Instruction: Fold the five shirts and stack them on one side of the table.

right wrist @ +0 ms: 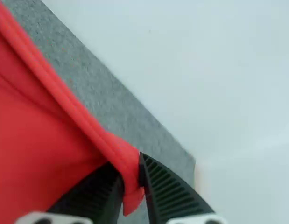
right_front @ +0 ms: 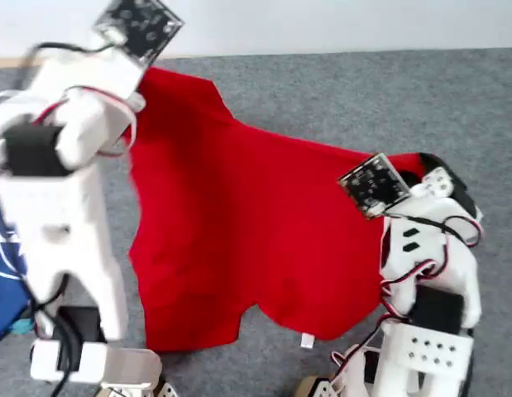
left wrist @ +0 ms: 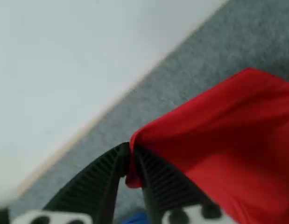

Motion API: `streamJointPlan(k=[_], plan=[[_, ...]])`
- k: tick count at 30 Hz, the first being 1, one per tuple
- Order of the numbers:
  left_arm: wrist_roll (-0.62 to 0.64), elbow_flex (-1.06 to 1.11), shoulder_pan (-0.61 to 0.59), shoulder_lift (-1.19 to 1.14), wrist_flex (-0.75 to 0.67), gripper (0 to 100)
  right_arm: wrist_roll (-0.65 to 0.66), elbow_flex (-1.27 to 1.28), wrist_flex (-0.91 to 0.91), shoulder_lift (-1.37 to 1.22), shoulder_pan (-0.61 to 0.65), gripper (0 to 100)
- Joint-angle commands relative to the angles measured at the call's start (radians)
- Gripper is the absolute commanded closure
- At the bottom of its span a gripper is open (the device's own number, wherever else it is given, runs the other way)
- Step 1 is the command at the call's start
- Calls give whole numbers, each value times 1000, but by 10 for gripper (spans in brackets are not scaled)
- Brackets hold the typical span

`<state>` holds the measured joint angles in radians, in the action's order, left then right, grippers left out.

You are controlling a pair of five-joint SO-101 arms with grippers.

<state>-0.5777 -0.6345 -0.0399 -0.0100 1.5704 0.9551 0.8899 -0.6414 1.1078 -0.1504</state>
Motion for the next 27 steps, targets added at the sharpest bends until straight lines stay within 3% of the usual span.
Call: streamJointPlan(k=[1,7,12,18,27], plan=[[9,90,0,-44,-118,997,60,21,154,-30,27,988],[9,162,-3,-137,-273,997,109,-15,371,-229,22,988],[6,162,-5,-219,-302,997,161,-114,529,-441,24,988],[5,160,-25,-281,-304,997,178,-324,570,-702,25,988],[5,160,-74,-338,-480,997,180,-548,564,-947,28,988]])
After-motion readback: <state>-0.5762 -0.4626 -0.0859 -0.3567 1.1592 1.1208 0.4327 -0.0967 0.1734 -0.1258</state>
